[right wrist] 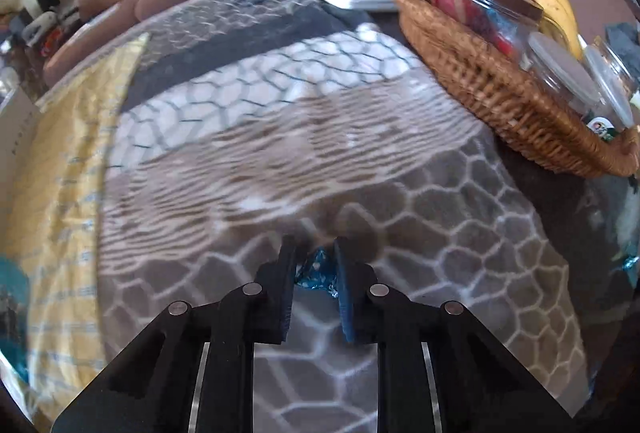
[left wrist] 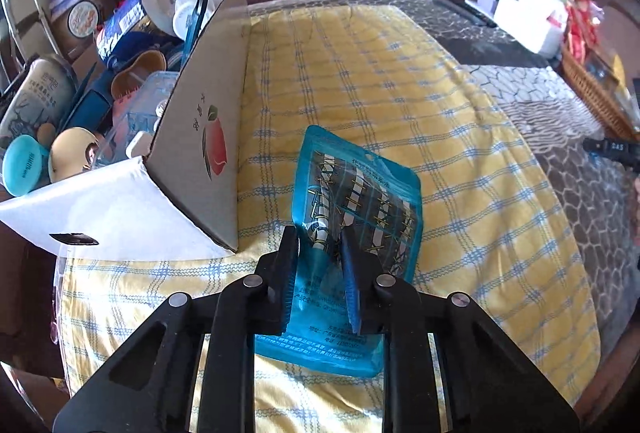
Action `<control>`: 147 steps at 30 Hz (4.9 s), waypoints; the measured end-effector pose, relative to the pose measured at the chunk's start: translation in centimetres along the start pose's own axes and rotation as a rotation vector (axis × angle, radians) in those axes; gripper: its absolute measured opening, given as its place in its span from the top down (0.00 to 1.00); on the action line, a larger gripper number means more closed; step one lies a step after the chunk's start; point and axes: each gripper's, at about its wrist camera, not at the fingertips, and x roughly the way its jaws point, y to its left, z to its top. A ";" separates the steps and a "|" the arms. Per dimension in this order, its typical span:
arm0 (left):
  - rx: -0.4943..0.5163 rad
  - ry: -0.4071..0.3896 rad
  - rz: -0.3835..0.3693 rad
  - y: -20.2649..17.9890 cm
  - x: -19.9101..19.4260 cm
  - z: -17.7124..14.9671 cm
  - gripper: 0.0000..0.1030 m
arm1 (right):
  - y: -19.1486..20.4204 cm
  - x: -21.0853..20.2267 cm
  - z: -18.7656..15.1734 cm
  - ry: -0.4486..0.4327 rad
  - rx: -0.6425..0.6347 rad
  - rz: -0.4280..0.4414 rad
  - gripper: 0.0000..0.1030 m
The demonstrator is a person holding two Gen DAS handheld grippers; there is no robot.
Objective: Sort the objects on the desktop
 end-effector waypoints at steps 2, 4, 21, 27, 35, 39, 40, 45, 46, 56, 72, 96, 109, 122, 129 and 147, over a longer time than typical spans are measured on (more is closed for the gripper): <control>-0.005 -0.004 -0.013 0.0 -0.6 0.0 0.83 | 1.5 -1.2 -0.2 -0.043 -0.012 0.064 0.83; -0.016 -0.009 -0.028 0.1 -1.3 0.2 0.85 | 3.2 -2.1 -0.4 -0.071 -0.076 0.073 0.83; -0.083 -0.192 0.034 0.7 -9.8 0.8 0.86 | 8.8 -7.2 -1.9 -0.225 -0.223 0.232 0.83; -0.117 -0.240 0.050 1.7 -11.5 1.1 0.87 | 12.0 -12.8 -2.1 -0.376 -0.316 0.283 0.83; -0.109 -0.327 0.091 2.3 -15.2 0.8 0.87 | 16.8 -18.8 -5.1 -0.501 -0.509 0.189 0.83; -0.125 -0.364 0.097 2.9 -17.1 0.5 0.87 | 17.9 -20.8 -5.2 -0.534 -0.512 0.188 0.83; -0.130 -0.372 0.096 3.1 -17.6 0.4 0.87 | 17.9 -21.3 -5.2 -0.542 -0.505 0.192 0.83; -0.136 -0.426 0.111 3.8 -20.3 0.1 0.87 | 18.5 -23.1 -5.2 -0.560 -0.477 0.207 0.83; -0.138 -0.441 0.115 3.9 -21.0 -0.1 0.87 | 18.7 -23.5 -5.3 -0.562 -0.473 0.211 0.83; -0.191 -0.531 0.179 6.5 -26.4 -1.6 0.87 | 19.1 -29.4 -5.6 -0.599 -0.381 0.370 0.83; -0.225 -0.681 0.176 9.7 -34.6 -1.9 0.87 | 24.8 -39.1 -7.5 -0.695 -0.466 0.573 0.83; -0.327 -0.734 0.132 20.3 -28.1 8.7 0.87 | 39.0 -35.3 -0.3 -0.610 -0.503 0.708 0.83; -0.290 -0.618 0.077 28.2 -12.6 7.4 0.87 | 41.3 -19.4 1.9 -0.439 -0.397 0.646 0.83; -0.217 -0.443 0.126 23.8 -7.1 8.8 0.86 | 38.5 -12.2 -1.8 -0.251 -0.176 0.673 0.83; -0.236 -0.340 0.021 21.0 -4.2 9.7 0.85 | 36.3 -13.9 -2.1 -0.233 -0.150 0.719 0.83; -0.408 -0.271 0.101 26.6 -6.0 7.9 0.26 | 39.0 -16.9 -1.9 -0.231 -0.246 0.737 0.83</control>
